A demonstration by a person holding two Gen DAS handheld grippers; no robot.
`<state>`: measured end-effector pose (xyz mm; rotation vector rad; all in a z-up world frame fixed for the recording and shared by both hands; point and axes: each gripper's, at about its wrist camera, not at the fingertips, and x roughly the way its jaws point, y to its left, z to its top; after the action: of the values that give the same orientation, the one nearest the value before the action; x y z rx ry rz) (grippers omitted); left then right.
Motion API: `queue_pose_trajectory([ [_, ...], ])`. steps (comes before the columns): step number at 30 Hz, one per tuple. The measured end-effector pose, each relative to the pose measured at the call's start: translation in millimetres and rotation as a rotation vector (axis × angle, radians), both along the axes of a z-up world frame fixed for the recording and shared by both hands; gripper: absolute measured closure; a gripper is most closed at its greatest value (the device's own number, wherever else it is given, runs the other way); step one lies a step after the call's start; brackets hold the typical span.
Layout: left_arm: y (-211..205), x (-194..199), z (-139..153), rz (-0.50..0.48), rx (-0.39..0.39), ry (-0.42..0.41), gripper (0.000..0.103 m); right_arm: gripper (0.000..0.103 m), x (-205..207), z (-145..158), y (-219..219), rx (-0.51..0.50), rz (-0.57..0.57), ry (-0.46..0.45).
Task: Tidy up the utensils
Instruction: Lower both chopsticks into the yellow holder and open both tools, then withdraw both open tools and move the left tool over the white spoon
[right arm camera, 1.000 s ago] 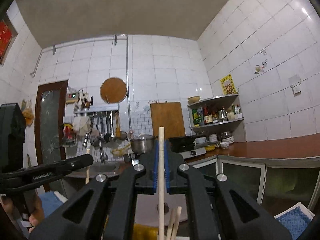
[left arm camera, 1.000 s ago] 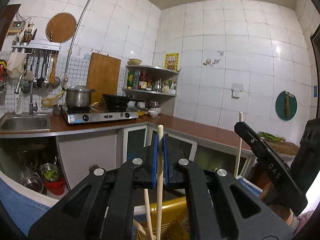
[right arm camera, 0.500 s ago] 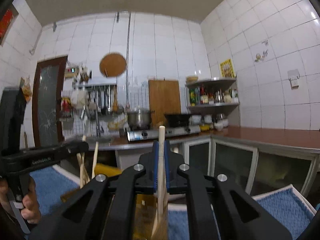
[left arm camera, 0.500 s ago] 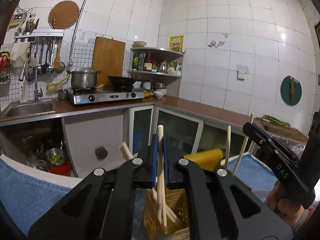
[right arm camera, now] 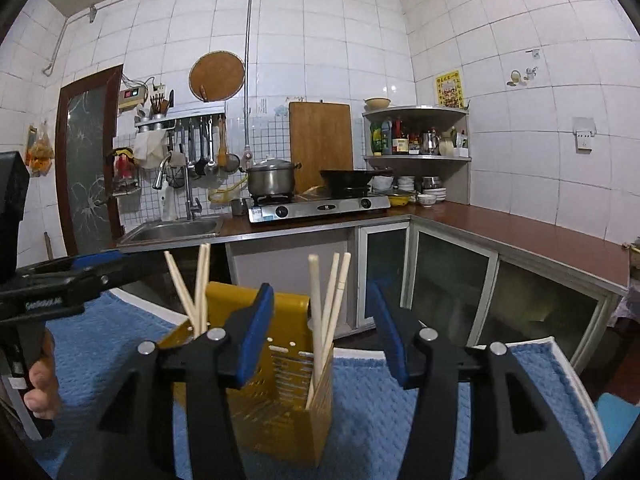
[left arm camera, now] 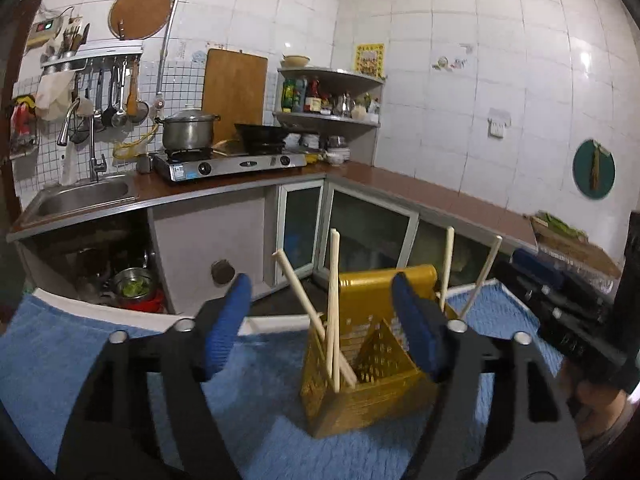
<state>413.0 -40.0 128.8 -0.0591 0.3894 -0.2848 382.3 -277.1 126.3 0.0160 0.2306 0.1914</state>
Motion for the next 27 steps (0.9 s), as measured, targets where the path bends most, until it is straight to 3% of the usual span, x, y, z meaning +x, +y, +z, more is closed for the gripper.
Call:
queue_pose_trajectory([
  [6,27,-31,-2,0.040,-0.010,0.054,0.012,0.044,-29,3,7,-0.030,-0.057,0.100],
  [16,61,-83,-63,0.068,0.038,0.206,0.007,0.043,-88,-49,30,-0.063,-0.163,0.258],
  [27,77,-121,-118,0.059,0.109,0.341,0.006,0.043,-130,-120,47,0.014,-0.206,0.483],
])
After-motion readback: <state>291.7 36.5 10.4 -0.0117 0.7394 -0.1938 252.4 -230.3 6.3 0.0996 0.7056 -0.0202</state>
